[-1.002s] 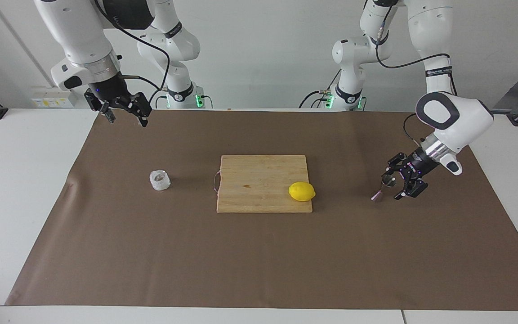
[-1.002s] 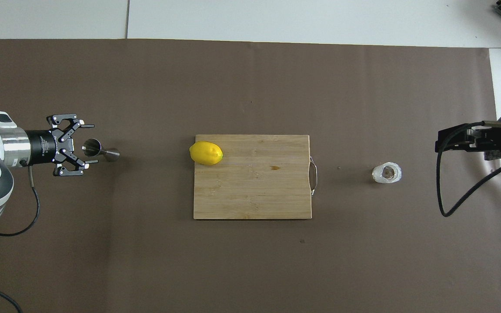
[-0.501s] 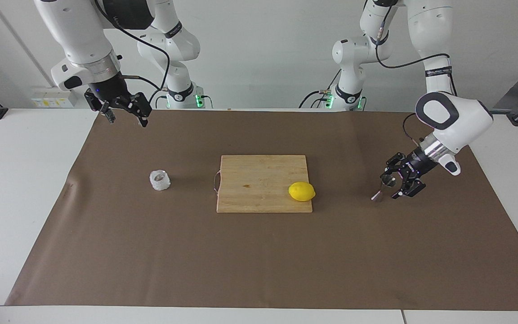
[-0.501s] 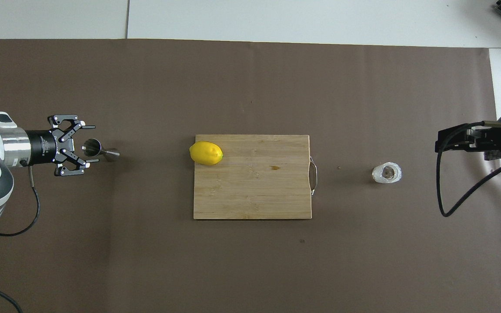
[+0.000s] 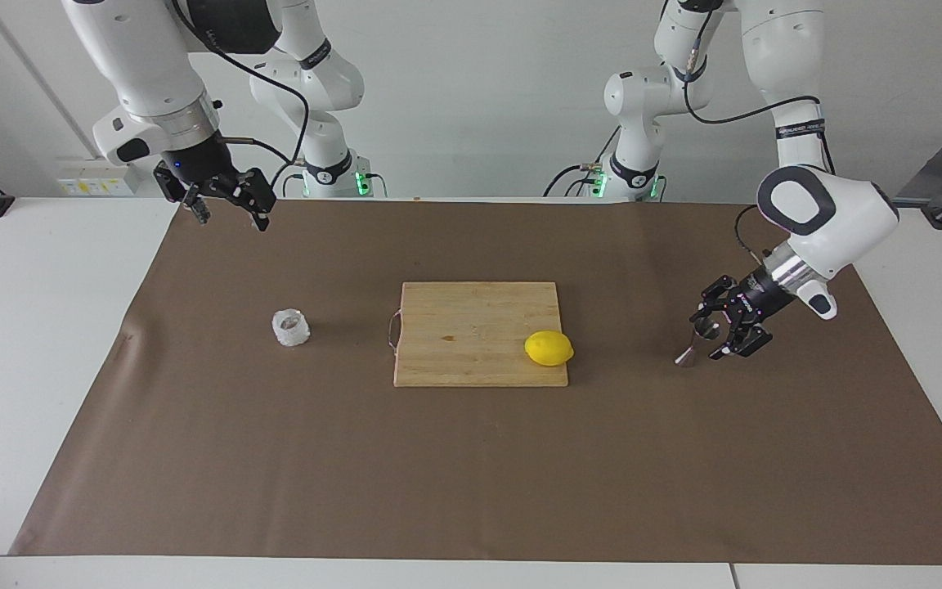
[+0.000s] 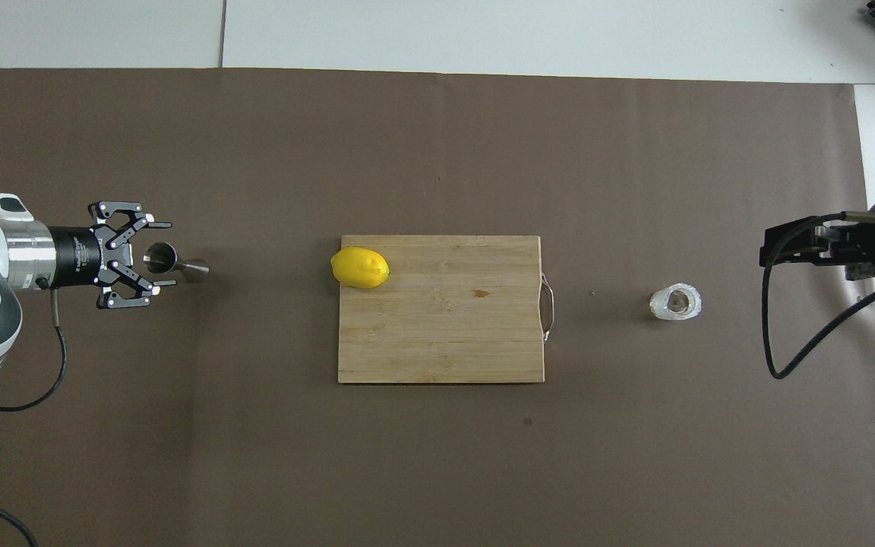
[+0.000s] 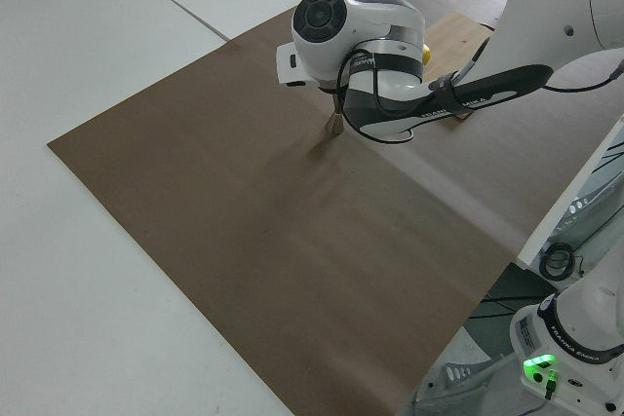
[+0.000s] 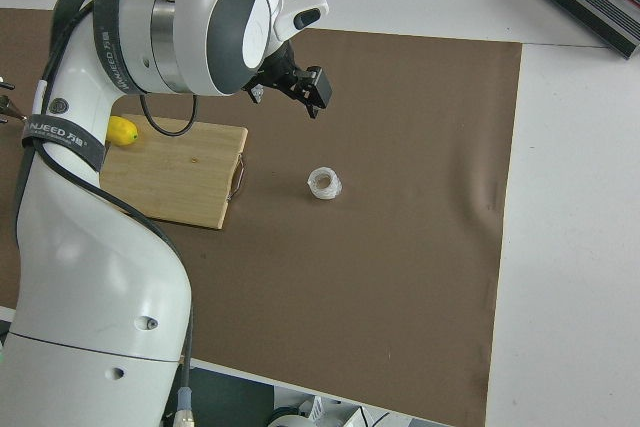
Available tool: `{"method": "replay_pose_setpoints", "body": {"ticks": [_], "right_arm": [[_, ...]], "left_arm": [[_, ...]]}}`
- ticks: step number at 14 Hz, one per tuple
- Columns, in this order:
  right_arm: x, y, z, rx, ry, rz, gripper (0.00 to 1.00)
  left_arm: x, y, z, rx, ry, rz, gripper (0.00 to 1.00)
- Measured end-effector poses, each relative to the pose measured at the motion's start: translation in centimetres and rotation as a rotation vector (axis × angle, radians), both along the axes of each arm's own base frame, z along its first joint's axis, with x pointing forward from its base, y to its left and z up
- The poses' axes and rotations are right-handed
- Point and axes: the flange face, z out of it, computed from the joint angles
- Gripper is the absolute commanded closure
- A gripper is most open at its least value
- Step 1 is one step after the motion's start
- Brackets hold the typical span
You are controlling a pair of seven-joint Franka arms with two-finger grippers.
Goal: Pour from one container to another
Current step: 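Close the left gripper around the small metal cup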
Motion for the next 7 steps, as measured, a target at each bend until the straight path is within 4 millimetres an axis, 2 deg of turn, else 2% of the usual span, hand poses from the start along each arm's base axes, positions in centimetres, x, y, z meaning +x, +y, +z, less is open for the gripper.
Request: {"method": "replay_pose_setpoints", "body": {"ticks": [7], "right_arm": [[0.00, 0.00, 0.00, 0.000, 0.000, 0.000, 0.00]], "left_arm": [[-0.01, 0.29, 0.09, 0.024, 0.008, -0.015, 0.23]]}}
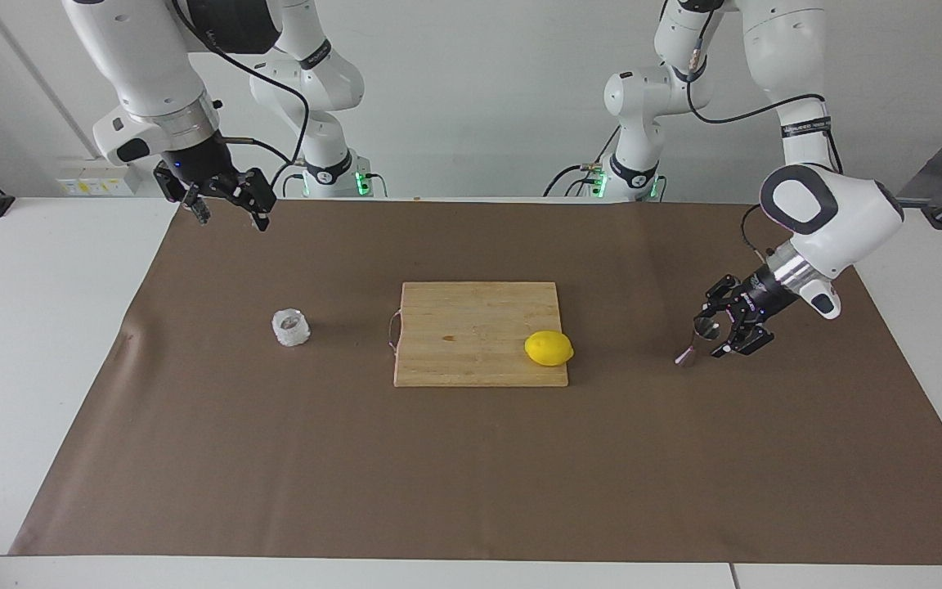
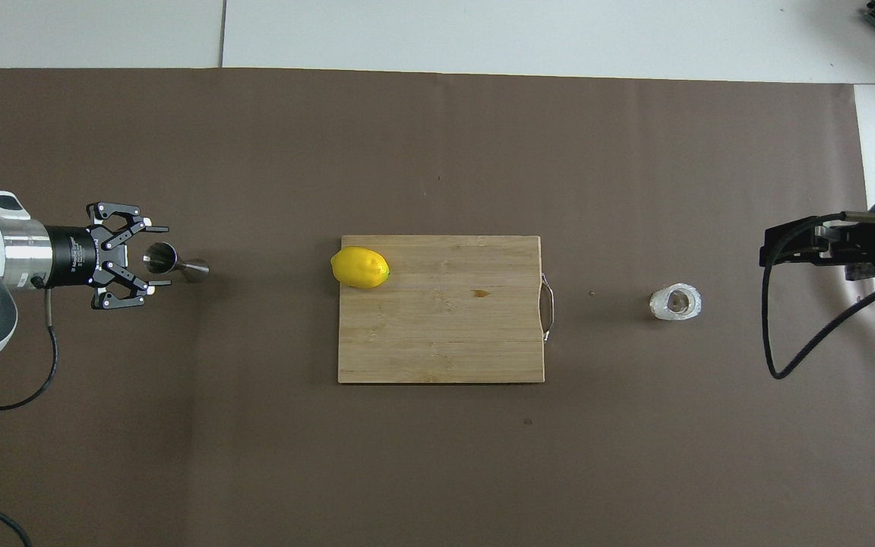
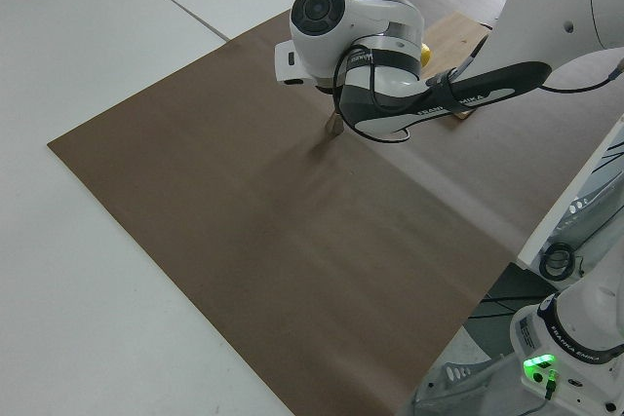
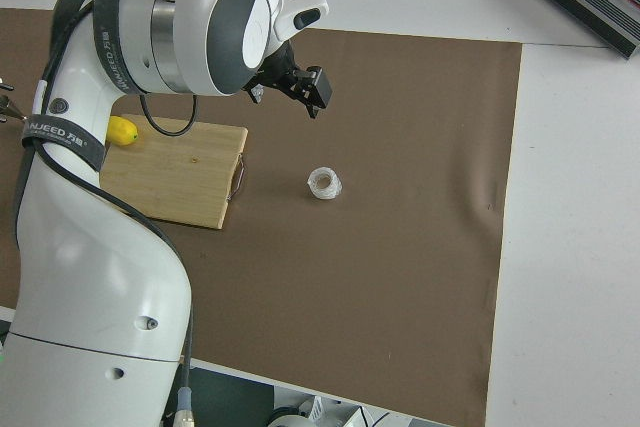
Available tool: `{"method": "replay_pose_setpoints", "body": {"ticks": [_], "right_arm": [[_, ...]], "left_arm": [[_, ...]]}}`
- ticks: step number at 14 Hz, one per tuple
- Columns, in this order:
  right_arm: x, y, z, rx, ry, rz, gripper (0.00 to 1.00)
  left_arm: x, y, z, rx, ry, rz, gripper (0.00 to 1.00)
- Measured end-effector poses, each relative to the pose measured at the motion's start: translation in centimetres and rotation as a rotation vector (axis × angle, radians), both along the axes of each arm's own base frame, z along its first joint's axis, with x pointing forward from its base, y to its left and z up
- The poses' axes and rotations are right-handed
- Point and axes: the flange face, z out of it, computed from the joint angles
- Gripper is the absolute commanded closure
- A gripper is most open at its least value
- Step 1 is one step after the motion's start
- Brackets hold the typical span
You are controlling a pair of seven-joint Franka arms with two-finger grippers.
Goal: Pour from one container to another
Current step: 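Close the left gripper around the small metal cup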
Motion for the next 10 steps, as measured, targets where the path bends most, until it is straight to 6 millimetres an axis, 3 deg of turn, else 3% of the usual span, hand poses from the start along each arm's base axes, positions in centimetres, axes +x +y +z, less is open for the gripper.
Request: {"method": "replay_pose_setpoints", "body": {"ticks": [4, 10], "right_arm": [[0.00, 0.00, 0.00, 0.000, 0.000, 0.000, 0.00], [0.00, 0.00, -0.01, 0.000, 0.000, 0.000, 0.00]], "left_arm": [[0.06, 0.01, 0.10, -0.003, 0.011, 0.023, 0.31], [0.10, 0.02, 0.16, -0.005, 0.018, 0.037, 0.34]]}}
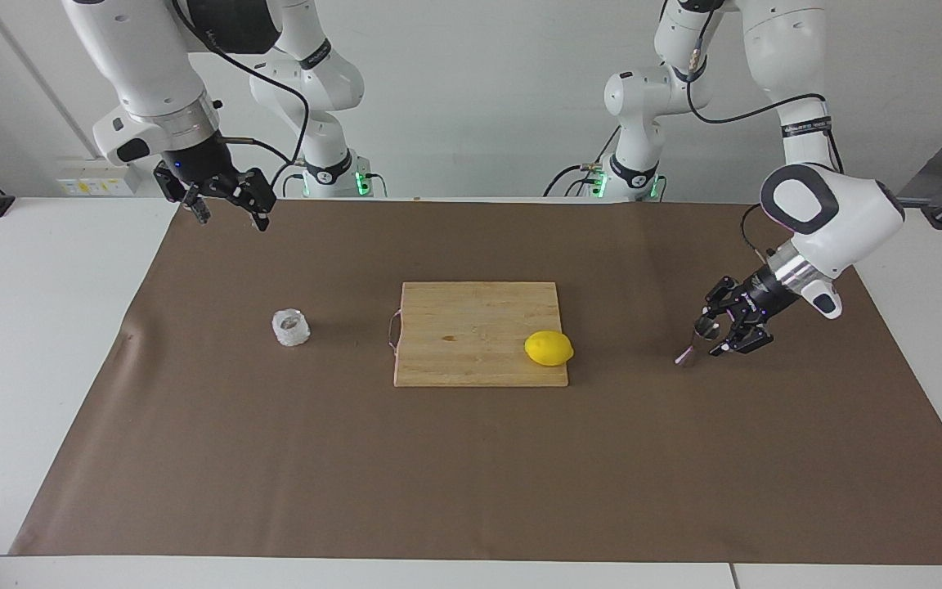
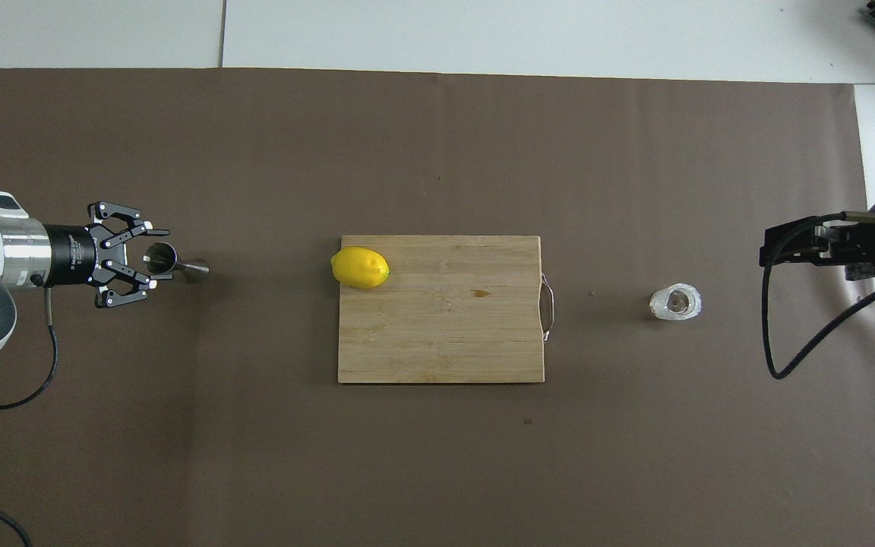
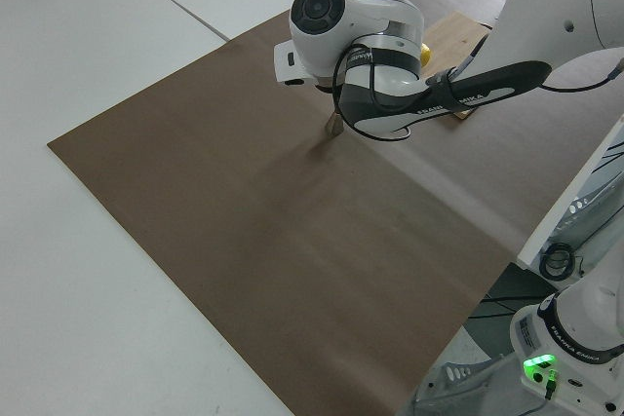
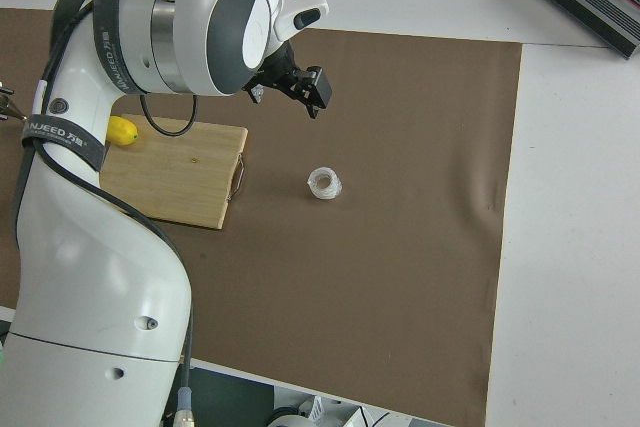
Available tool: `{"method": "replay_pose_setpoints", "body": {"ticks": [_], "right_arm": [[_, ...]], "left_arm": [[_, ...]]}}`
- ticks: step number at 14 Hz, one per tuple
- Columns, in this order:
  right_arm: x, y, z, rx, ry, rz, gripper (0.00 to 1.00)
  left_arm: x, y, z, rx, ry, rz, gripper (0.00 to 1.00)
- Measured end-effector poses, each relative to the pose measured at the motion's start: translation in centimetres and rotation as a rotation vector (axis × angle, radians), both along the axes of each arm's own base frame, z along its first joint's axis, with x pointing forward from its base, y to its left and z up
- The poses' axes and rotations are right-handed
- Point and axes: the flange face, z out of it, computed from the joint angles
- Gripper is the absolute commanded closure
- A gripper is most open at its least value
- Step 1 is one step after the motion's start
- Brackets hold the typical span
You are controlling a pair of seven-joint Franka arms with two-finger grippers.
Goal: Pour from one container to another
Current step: 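Close the left gripper around the small metal cup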
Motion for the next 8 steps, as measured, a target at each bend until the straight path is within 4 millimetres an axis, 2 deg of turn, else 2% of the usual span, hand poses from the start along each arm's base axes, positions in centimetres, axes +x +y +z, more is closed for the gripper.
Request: {"method": "replay_pose_setpoints", "body": {"ticks": [5, 7, 8], "right_arm": [[-0.02, 0.01, -0.11, 0.000, 0.002, 0.000, 0.00], [-0.03, 0.01, -0.21, 0.000, 0.004, 0.000, 0.00], [-0.04, 0.01, -0.23, 0.000, 0.005, 0.000, 0.00]], "left_arm": [[0.06, 0.02, 0.09, 0.000, -0.001, 0.003, 0.42], [0.06, 0.03, 0.09, 0.000, -0.001, 0.004, 0.48], [0.06, 0.05, 0.09, 0.000, -0.001, 0.005, 0.55]]}}
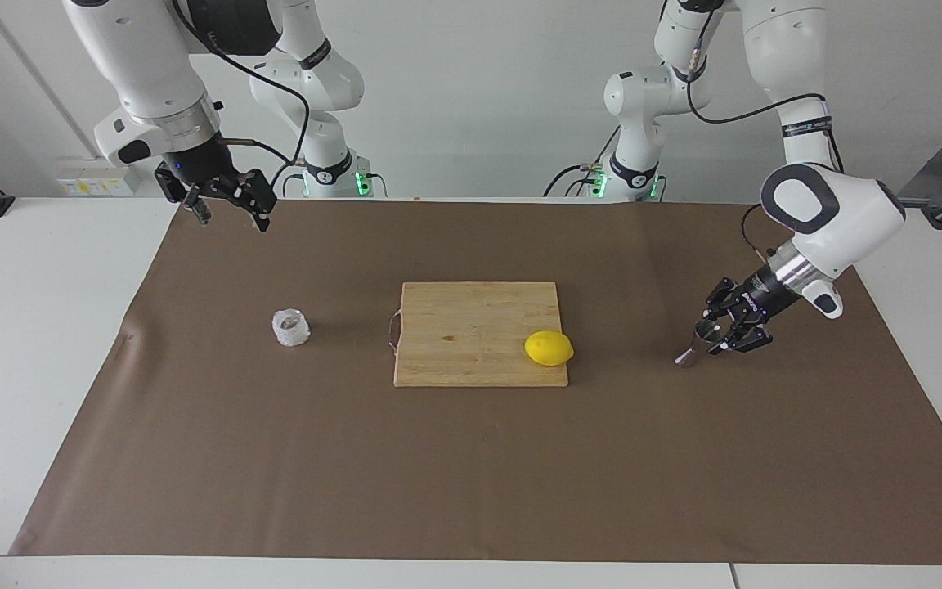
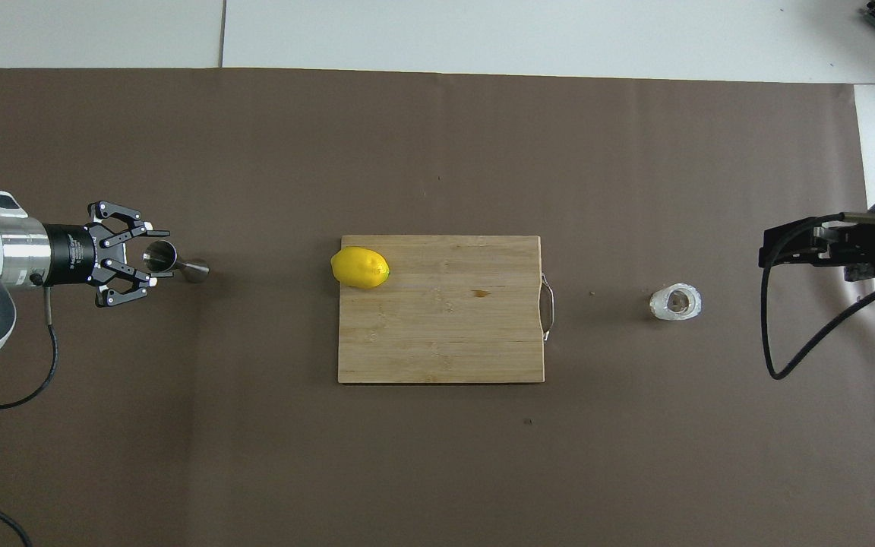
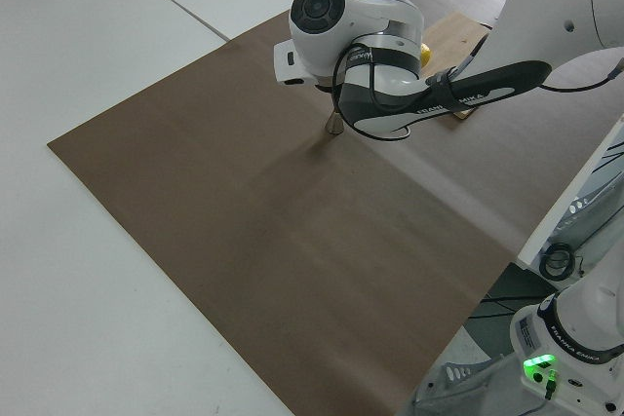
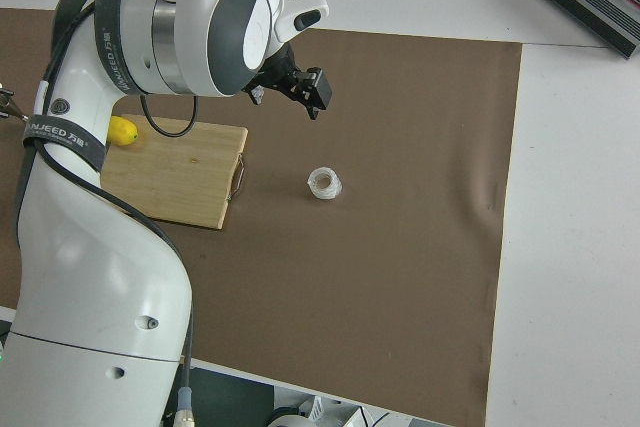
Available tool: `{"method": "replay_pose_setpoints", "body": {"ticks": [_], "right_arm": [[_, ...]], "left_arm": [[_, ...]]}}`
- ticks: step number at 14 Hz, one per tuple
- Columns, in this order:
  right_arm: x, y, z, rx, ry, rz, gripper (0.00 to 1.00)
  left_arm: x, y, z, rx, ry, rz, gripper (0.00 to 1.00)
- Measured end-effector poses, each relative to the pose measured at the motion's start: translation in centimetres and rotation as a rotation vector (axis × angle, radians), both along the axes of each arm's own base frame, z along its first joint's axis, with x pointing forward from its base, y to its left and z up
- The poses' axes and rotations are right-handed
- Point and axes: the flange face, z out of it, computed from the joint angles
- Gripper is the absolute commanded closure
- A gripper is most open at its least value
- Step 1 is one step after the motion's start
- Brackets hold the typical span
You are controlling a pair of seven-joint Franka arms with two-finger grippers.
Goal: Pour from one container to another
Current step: 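Close the left gripper around the small metal cup, then lift the metal cup with the left gripper and carry it over the board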
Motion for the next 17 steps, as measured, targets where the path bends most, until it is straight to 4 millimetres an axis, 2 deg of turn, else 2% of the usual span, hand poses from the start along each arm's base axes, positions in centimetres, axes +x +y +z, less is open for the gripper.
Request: {"method": "replay_pose_setpoints", "body": {"ticks": [3, 6, 7, 8, 9, 13, 17], "right_arm": [[0.0, 0.0, 0.0, 0.000, 0.000, 0.000, 0.00], [0.0, 0.0, 0.0, 0.000, 0.000, 0.000, 0.00], [0.0, 0.0, 0.0, 0.000, 0.000, 0.000, 0.00], [0.0, 0.0, 0.0, 0.000, 0.000, 0.000, 0.00], [0.0, 0.0, 0.0, 0.000, 0.000, 0.000, 0.00], [0.0, 0.0, 0.0, 0.000, 0.000, 0.000, 0.00], [0.0, 0.0, 0.0, 0.000, 0.000, 0.000, 0.00]], "left_arm": [[0.0, 0.2, 0.0, 0.000, 0.000, 0.004, 0.72], [0.0, 0.4, 0.0, 0.000, 0.000, 0.008, 0.77], [0.0, 0.4, 0.0, 0.000, 0.000, 0.008, 0.82], [0.0, 0.4, 0.0, 0.000, 0.000, 0.008, 0.94], [0.0, 0.4, 0.0, 0.000, 0.000, 0.008, 1.00], [0.4, 0.3, 0.9, -0.010, -0.004, -0.004, 1.00], [1.5, -0.1, 3.8, -0.051, 0.015, -0.009, 1.00]]}}
